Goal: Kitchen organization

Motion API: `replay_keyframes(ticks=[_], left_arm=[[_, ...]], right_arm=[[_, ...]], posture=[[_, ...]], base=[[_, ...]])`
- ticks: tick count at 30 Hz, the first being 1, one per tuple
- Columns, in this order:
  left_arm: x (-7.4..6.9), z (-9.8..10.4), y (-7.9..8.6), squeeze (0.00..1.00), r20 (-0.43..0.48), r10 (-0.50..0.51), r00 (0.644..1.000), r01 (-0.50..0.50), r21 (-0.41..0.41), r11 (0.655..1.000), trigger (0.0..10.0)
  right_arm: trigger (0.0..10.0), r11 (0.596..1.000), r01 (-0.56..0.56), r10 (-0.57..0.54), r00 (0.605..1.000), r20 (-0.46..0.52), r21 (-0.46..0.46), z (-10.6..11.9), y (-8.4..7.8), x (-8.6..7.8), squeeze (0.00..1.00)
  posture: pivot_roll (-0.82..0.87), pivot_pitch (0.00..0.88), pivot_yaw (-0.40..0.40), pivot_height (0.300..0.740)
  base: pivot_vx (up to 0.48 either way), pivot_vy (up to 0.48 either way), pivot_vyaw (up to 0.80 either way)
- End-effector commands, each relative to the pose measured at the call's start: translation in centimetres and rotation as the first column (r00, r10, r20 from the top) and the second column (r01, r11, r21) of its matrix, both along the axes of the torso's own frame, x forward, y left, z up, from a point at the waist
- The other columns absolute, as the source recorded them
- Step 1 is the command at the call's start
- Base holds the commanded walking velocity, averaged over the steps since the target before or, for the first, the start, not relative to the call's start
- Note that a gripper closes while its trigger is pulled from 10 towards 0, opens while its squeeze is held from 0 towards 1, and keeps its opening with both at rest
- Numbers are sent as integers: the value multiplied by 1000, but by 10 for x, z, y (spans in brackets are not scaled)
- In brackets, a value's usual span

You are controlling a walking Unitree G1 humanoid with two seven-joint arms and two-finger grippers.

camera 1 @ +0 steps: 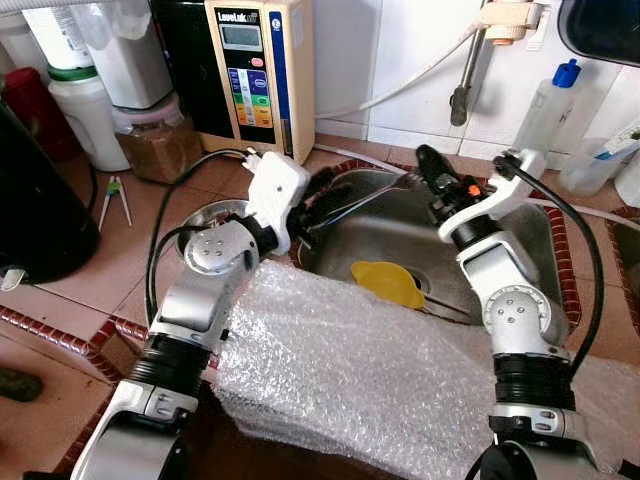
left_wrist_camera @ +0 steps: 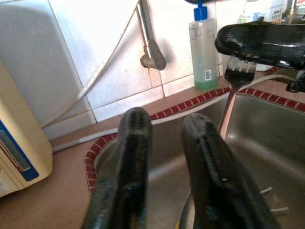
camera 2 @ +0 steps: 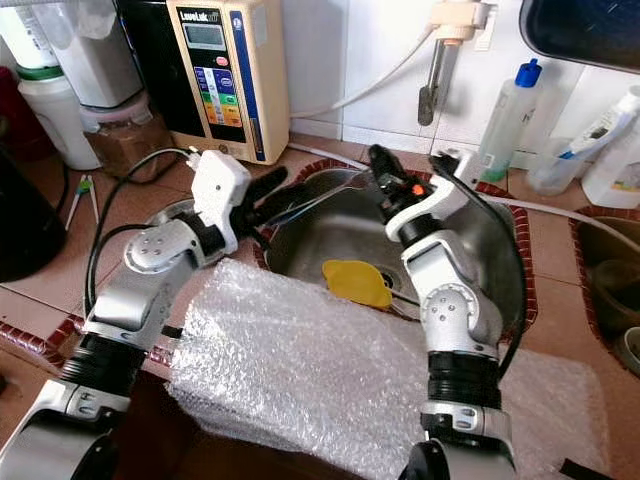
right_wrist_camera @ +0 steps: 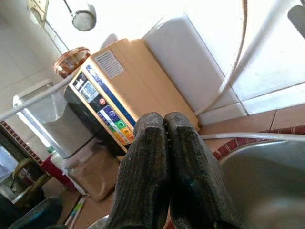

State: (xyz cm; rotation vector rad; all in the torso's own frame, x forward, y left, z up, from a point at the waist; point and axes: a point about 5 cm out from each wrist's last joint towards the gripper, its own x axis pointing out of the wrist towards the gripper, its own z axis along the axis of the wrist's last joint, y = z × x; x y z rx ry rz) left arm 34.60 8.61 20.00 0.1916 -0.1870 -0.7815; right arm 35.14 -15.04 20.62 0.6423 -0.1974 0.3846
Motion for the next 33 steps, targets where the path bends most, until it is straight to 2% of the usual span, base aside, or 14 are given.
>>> replay_keyframes(ticks=[1, 7, 8, 9, 12, 15, 16, 17, 19, 21, 24, 25, 26, 33], left_arm=[[0, -6, 4, 1000, -10, 18, 1000, -18, 40, 999, 10000], [-2, -18, 14, 1000, -42, 25, 999, -21, 100, 995, 10000], [-3, -21, 15, 1000, -48, 18, 999, -12, 131, 991, 10000], [-5, -26, 17, 1000, -58, -7, 998, 17, 183, 983, 10000], [-10, -35, 20, 1000, -92, -45, 995, 66, 234, 970, 10000], [-13, -38, 22, 1000, -111, -56, 992, 82, 243, 966, 10000], [-14, -40, 24, 1000, -116, -58, 992, 86, 255, 963, 10000], [-14, -40, 24, 1000, -116, -58, 992, 86, 255, 963, 10000], [-14, -41, 24, 1000, -117, -59, 991, 89, 265, 960, 10000], [-15, -42, 24, 1000, -123, -67, 990, 100, 280, 955, 10000], [-15, -42, 24, 1000, -125, -68, 990, 101, 282, 954, 10000], [-15, -42, 24, 1000, -124, -67, 990, 100, 286, 953, 10000], [-15, -42, 25, 1000, -124, -65, 990, 99, 287, 953, 10000], [-8, -44, 33, 1000, -101, 16, 995, 17, 320, 947, 10000]], right_arm=[[0, 997, 61, -62, 998, -11, -42, 0, -3, 5, 0], [0, 962, 211, -214, 977, -3, -173, -4, -17, 11, 0], [0, 937, 220, -223, 975, 21, -271, -6, -15, 11, 0], [0, 885, 253, -243, 967, 76, -391, -8, -13, 10, 0], [0, 797, 307, -272, 951, 145, -520, -11, -12, 8, 0], [0, 759, 341, -292, 940, 178, -555, -14, -13, 8, 0], [0, 678, 349, -273, 937, 220, -647, -18, -11, 8, 0], [0, 678, 349, -273, 937, 220, -647, -18, -11, 8, 0], [0, 634, 348, -264, 937, 230, -691, -24, -10, 8, 0], [0, 553, 301, -252, 949, 189, -777, -43, -11, 8, 0], [275, 546, 281, -258, 953, 161, -789, -51, -12, 9, 0], [7882, 541, 247, -264, 957, 116, -804, -60, -14, 9, 318], [10000, 547, 233, -270, 958, 94, -804, -64, -15, 8, 1000], [10000, 561, 250, -263, 958, 116, -789, -64, -13, 6, 1000]], posture=[[-11, 6, 71, 740], [-9, 6, 72, 740], [-9, 7, 74, 740], [-8, 9, 75, 740], [-5, 9, 75, 740], [-5, 9, 75, 740], [-4, 9, 77, 740], [-4, 9, 77, 740], [-3, 10, 77, 740], [-2, 9, 77, 740], [-2, 9, 77, 740], [-2, 8, 77, 740], [-3, 8, 77, 740], [-5, 2, 82, 740]], base=[[0, 0, 0], [0, 0, 0], [0, 0, 0], [0, 0, 0], [0, 0, 0], [0, 0, 0], [0, 0, 0], [0, 0, 0], [0, 0, 0], [0, 0, 0], [0, 0, 0], [0, 0, 0], [0, 0, 0], [0, 0, 0]])
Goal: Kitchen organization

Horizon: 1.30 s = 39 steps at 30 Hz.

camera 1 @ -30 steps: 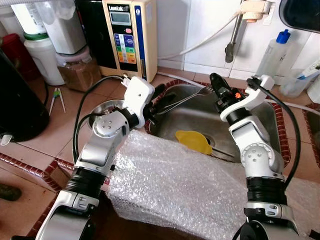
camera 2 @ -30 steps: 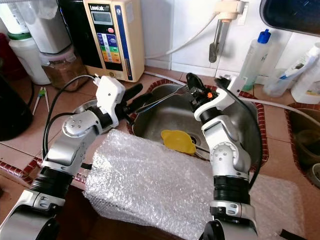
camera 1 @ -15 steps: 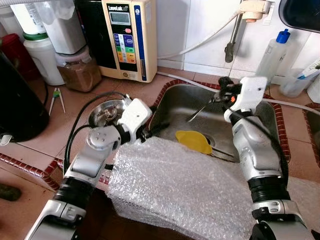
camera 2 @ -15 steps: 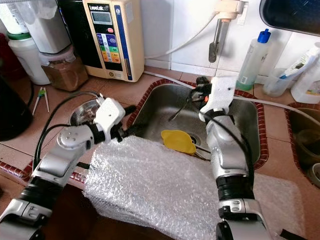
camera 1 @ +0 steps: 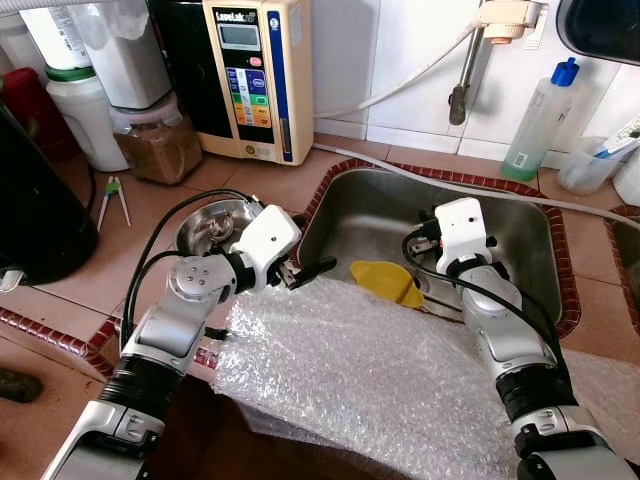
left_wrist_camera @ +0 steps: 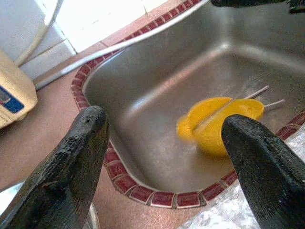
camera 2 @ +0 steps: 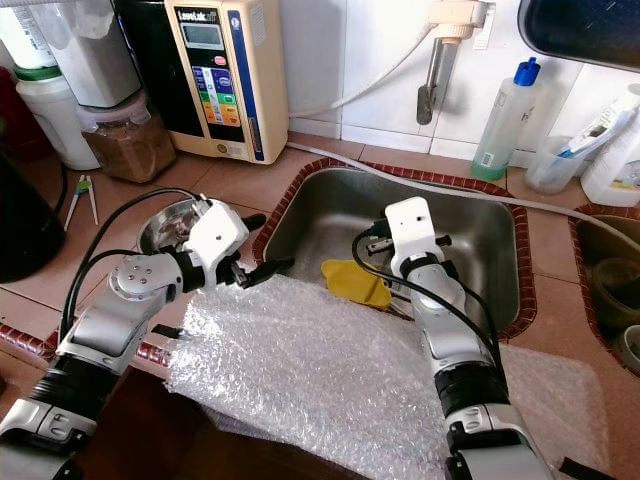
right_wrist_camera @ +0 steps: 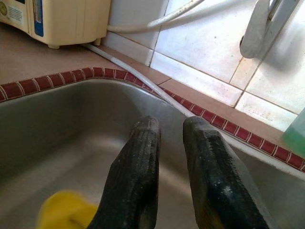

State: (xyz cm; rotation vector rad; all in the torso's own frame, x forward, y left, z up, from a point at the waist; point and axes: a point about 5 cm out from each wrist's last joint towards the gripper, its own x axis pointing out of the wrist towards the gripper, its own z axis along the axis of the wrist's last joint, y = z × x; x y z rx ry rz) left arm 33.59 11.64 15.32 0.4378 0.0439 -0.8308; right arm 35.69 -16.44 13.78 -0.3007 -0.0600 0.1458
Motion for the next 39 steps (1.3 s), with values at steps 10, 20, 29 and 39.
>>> replay_keyframes(ticks=[10, 20, 29, 39], left_arm=[[14, 2, 12, 1000, 61, 152, 987, -156, 62, 986, 10000], [34, 6, 51, 1000, 80, 461, 884, -466, 80, 881, 10000], [42, -5, 69, 1000, 20, 627, 778, -626, 106, 773, 10000], [43, -21, 84, 0, -171, 744, 646, -741, 97, 665, 10000]], right_arm=[[10000, 999, -15, 14, 999, 41, 47, 9, 3, 3, 1000], [10000, 966, -154, 119, 978, 172, 209, 33, 21, -2, 1000], [10000, 926, -369, 341, 907, 247, 79, 51, 51, -15, 1000], [10000, 833, -550, 553, 823, 131, -60, 40, 76, -35, 757]], posture=[[1, 0, 75, 740], [-1, 0, 67, 740], [-17, 0, 70, 740], [-25, 0, 81, 740]], base=[[0, 0, 0], [0, 0, 0], [0, 0, 0], [0, 0, 0]])
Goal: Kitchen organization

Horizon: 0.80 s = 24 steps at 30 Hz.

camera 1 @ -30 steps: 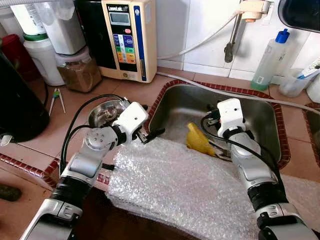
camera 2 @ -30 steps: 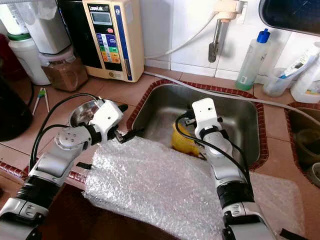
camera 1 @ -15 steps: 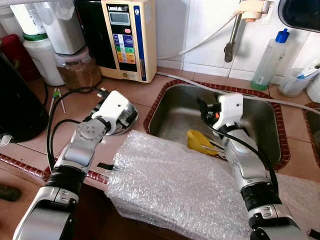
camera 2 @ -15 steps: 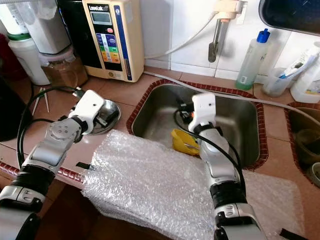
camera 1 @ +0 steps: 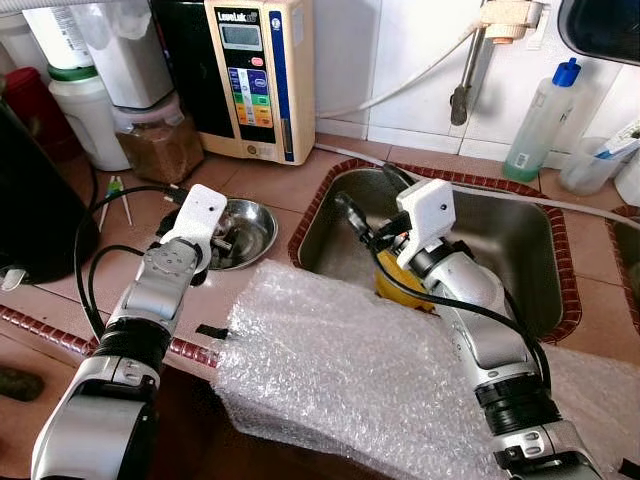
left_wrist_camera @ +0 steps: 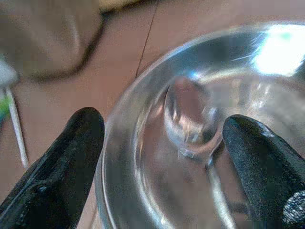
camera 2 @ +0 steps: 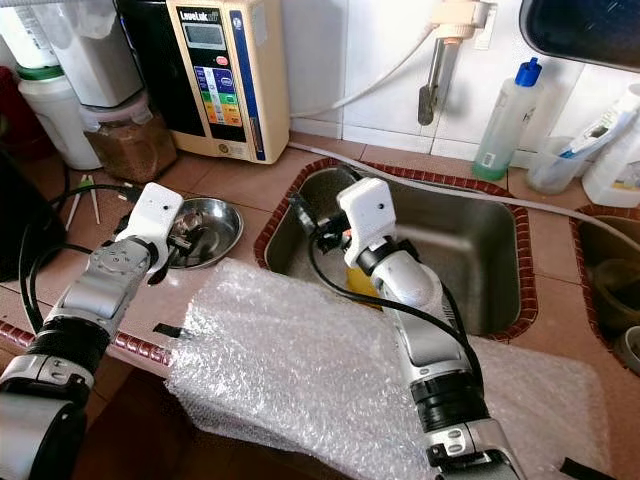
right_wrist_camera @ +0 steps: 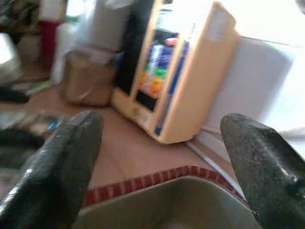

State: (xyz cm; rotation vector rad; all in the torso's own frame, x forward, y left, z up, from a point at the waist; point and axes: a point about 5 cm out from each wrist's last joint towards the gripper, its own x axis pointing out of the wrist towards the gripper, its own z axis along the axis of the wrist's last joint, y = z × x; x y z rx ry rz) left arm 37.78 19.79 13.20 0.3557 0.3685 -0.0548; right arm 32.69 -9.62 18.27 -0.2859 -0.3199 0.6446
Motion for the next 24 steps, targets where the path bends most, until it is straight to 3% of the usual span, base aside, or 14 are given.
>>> replay_keyframes(ticks=[1, 3, 4, 8, 14, 15, 16, 17, 18, 19, 20, 24], left_arm=[[1, -1, 2, 0, -39, 35, 999, -37, -65, 997, 10000], [1, -2, 2, 0, -49, 40, 998, -44, -84, 995, 10000], [0, -6, 0, 0, -80, 43, 996, -55, -156, 986, 10000], [0, -8, -5, 0, -100, 31, 994, -54, -236, 970, 10000], [0, -7, -5, 0, -102, 22, 995, -45, -223, 974, 9569], [0, -7, -5, 0, -105, 24, 994, -47, -226, 973, 8745], [0, -8, -4, 0, -110, 25, 994, -50, -229, 972, 6902], [-1, -9, -4, 0, -125, 25, 992, -54, -239, 969, 3922], [-1, -10, -4, 0, -132, 24, 991, -56, -244, 968, 3922], [-2, -11, -4, 0, -145, 27, 989, -64, -262, 963, 1765], [-3, -14, -3, 0, -162, 30, 986, -76, -285, 955, 706], [-7, -19, 1, 0, -188, 45, 981, -106, -327, 939, 745]], right_arm=[[10000, 997, -67, 65, 997, -35, -45, -6, 9, -7, 757], [10000, 996, -70, 69, 997, -36, -52, -7, 10, -7, 757], [10000, 994, -90, 87, 995, -50, -68, -11, 11, -10, 0], [10000, 983, -153, 147, 987, -67, -102, -14, 16, -17, 0], [10000, 983, -149, 143, 987, -67, -103, -11, 14, -16, 0], [10000, 983, -150, 143, 987, -68, -103, -11, 14, -16, 0], [10000, 983, -152, 145, 987, -69, -104, -11, 14, -16, 0], [10000, 982, -156, 149, 986, -71, -108, -11, 14, -17, 0], [10000, 981, -157, 150, 986, -71, -110, -11, 14, -17, 0], [10000, 981, -158, 151, 986, -70, -115, -11, 14, -16, 0], [10000, 980, -158, 151, 986, -69, -118, -10, 13, -16, 0], [10000, 980, -156, 148, 986, -70, -122, -8, 10, -13, 0]], posture=[[-25, 0, 81, 740], [-26, 0, 81, 740], [-27, 0, 81, 740], [-30, 0, 79, 740], [-30, 0, 77, 740], [-29, 0, 76, 740], [-30, 0, 76, 740], [-30, 0, 75, 740], [-30, 0, 75, 740], [-29, 0, 76, 740], [-28, 0, 77, 740], [-26, 0, 74, 740]], base=[[0, 0, 0], [0, 0, 0], [0, 0, 0], [0, 0, 0], [0, 0, 0], [0, 0, 0], [0, 0, 0], [0, 0, 0], [0, 0, 0], [0, 0, 0], [0, 0, 0], [0, 0, 0]])
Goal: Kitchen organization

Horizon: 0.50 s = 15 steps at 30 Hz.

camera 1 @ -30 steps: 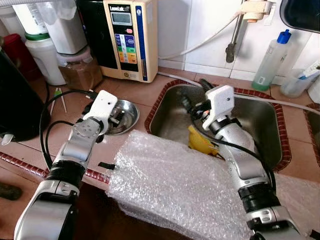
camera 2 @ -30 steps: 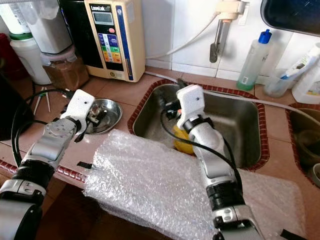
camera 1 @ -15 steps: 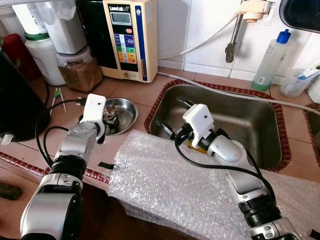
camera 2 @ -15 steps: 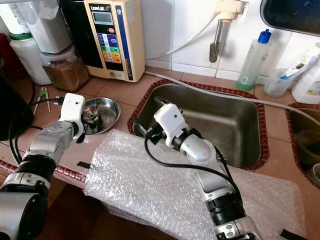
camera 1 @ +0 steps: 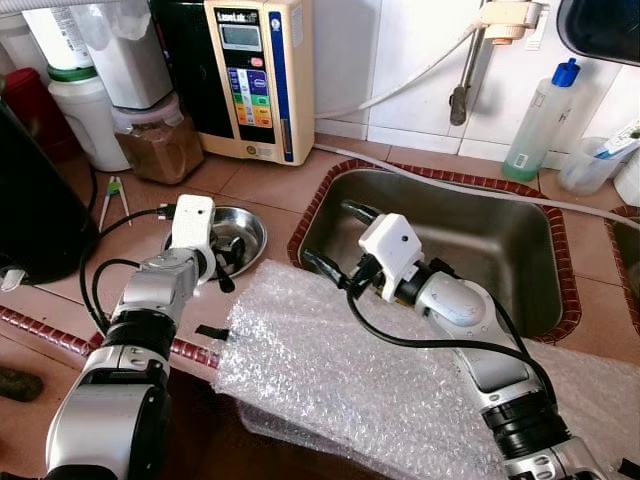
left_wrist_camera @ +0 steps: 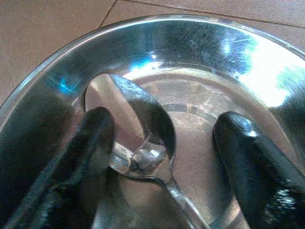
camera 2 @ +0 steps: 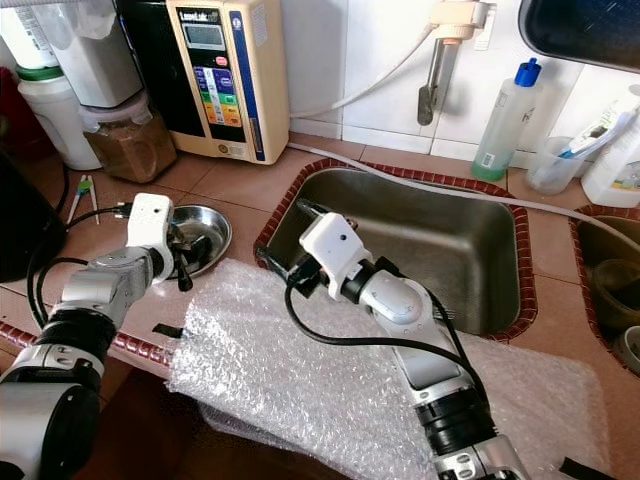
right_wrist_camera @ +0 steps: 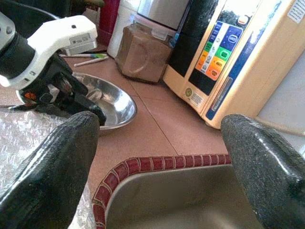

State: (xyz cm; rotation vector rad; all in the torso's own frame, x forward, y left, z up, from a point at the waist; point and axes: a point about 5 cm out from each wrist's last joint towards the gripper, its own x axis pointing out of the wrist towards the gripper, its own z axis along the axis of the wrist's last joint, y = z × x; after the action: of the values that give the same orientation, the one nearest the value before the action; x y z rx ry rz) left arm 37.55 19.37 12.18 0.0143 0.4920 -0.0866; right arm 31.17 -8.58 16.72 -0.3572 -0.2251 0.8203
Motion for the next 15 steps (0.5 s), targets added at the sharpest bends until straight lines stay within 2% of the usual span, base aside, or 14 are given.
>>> replay_keyframes(ticks=[1, 5, 10, 11, 12, 15], left_arm=[[-5, -10, 6, 0, -52, 23, 998, -24, -22, 999, 784], [-5, -12, 2, 0, -46, 2, 999, -5, -54, 999, 1961], [-3, -9, -11, 0, -21, -67, 998, 65, -87, 994, 2118], [-2, -8, -16, 0, -9, -98, 995, 97, -86, 992, 1882], [-2, -7, -23, 0, 3, -132, 991, 132, -92, 987, 2275], [1, -3, -39, 0, 35, -203, 979, 205, -87, 975, 2471]], right_arm=[[10000, 1000, -6, 6, 1000, 19, -1, 8, -2, 3, 0], [10000, 1000, -2, 2, 1000, 18, -3, 8, -2, 5, 0], [10000, 1000, -1, 1, 1000, 15, -5, 8, -2, 5, 0], [10000, 1000, 0, 0, 1000, 14, -5, 8, -2, 5, 0], [10000, 1000, 1, -1, 1000, 12, -5, 7, -2, 6, 0], [10000, 1000, 7, -7, 1000, 9, -5, 7, -3, 7, 0]], posture=[[-26, 0, 72, 740], [-26, 0, 67, 740], [-28, 0, 58, 740], [-28, 0, 57, 740], [-28, 0, 55, 740], [-29, 0, 54, 740]], base=[[0, 0, 0], [0, 0, 0], [0, 0, 0], [0, 0, 0], [0, 0, 0], [0, 0, 0]])
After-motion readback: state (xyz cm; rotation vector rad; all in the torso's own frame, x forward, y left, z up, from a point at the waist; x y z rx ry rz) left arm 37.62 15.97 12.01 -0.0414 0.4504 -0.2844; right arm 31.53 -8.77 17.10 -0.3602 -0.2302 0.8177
